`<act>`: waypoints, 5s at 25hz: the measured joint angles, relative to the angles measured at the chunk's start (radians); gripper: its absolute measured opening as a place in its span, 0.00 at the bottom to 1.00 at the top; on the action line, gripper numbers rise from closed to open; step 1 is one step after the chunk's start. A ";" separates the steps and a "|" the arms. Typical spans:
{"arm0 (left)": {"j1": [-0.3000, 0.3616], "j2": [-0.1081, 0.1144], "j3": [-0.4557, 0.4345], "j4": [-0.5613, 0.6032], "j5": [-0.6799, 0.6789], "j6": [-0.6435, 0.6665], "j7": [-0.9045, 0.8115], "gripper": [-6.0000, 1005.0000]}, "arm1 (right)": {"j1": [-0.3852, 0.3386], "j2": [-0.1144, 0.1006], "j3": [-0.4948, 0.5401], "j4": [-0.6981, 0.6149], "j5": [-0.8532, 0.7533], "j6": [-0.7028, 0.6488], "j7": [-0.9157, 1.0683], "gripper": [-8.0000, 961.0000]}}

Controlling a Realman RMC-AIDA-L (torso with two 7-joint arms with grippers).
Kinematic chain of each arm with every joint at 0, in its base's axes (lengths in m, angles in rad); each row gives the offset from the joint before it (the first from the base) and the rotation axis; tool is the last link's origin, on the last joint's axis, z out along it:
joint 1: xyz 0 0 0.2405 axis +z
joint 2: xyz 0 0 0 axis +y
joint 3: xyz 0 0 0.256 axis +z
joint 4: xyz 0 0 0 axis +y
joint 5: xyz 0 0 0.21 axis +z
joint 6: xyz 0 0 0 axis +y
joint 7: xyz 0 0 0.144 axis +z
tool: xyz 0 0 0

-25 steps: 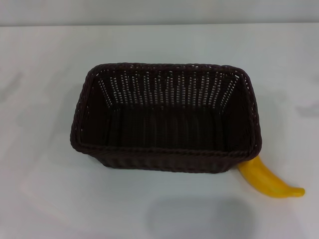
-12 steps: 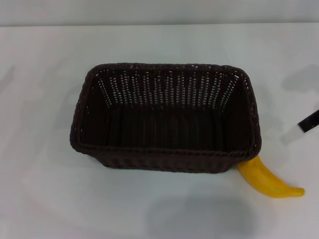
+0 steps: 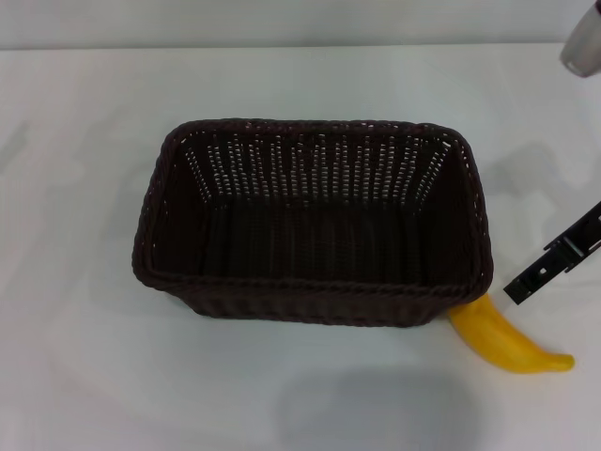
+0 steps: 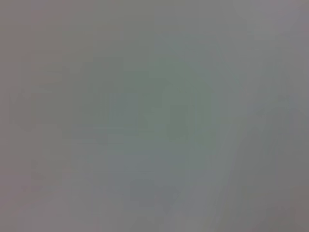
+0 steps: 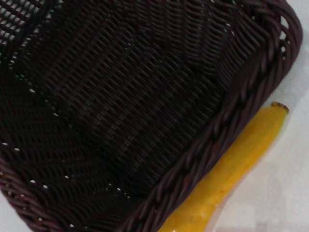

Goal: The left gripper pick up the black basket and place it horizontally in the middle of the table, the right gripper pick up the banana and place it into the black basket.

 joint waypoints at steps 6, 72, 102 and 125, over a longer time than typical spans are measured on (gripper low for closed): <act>-0.001 0.002 0.002 0.000 0.004 -0.002 0.003 0.75 | -0.006 0.004 -0.019 -0.013 0.013 -0.010 0.018 0.86; -0.001 0.003 0.001 0.007 0.021 -0.001 0.016 0.75 | -0.011 -0.154 0.140 0.027 0.126 -0.065 -0.196 0.51; 0.003 -0.008 -0.002 0.006 0.020 0.004 0.018 0.75 | 0.084 -0.009 0.004 0.081 0.392 -0.137 -0.473 0.73; 0.147 -0.097 -0.003 -0.072 -0.291 0.031 0.244 0.75 | -0.343 0.004 0.322 -0.420 1.250 -0.664 -1.440 0.88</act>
